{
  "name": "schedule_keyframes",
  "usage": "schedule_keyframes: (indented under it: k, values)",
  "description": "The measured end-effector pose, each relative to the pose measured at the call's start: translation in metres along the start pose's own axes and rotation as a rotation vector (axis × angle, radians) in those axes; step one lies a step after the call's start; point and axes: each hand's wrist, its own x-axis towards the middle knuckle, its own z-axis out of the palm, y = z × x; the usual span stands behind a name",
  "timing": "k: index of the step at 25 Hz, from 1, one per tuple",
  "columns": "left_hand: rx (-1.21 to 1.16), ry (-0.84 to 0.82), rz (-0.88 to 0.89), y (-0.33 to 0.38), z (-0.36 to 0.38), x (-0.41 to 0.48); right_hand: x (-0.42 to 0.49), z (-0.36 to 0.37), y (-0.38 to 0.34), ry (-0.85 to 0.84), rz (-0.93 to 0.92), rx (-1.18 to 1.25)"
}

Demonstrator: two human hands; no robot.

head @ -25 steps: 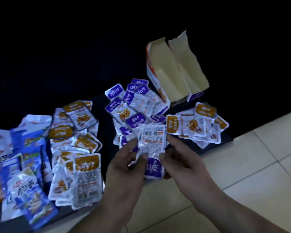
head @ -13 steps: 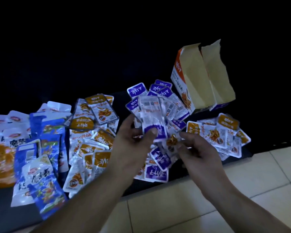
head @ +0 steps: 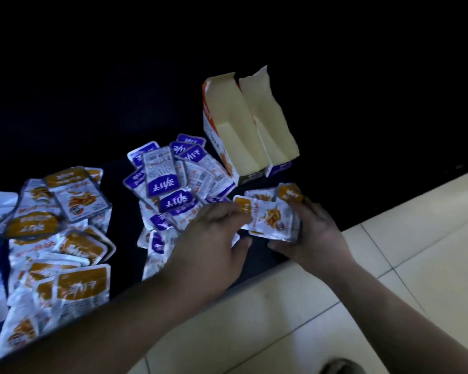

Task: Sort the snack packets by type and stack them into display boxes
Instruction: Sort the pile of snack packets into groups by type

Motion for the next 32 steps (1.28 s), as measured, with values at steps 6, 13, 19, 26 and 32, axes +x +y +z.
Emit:
schedule_keyframes:
  k: [6, 13, 19, 26, 32]
  values:
    - [0.368, -0.476, -0.059, 0.016, 0.044, 0.08, -0.027, -0.009, 0.028, 0.128, -0.271, 0.179]
    - [0.359, -0.431, -0.228, 0.018, 0.063, 0.076, -0.07, -0.008, 0.01, 0.14, 0.4, 0.658]
    - [-0.028, -0.311, -0.274, 0.035, 0.058, 0.056, -0.061, -0.004, 0.004, 0.162, 0.447, 0.818]
    - [-0.732, -0.155, -0.553, 0.039, -0.005, 0.01, -0.075, -0.023, -0.033, -0.014, 0.327, 1.093]
    - [-0.904, 0.139, -0.708, 0.022, -0.038, -0.056, -0.089, -0.004, -0.103, -0.307, 0.168, 1.182]
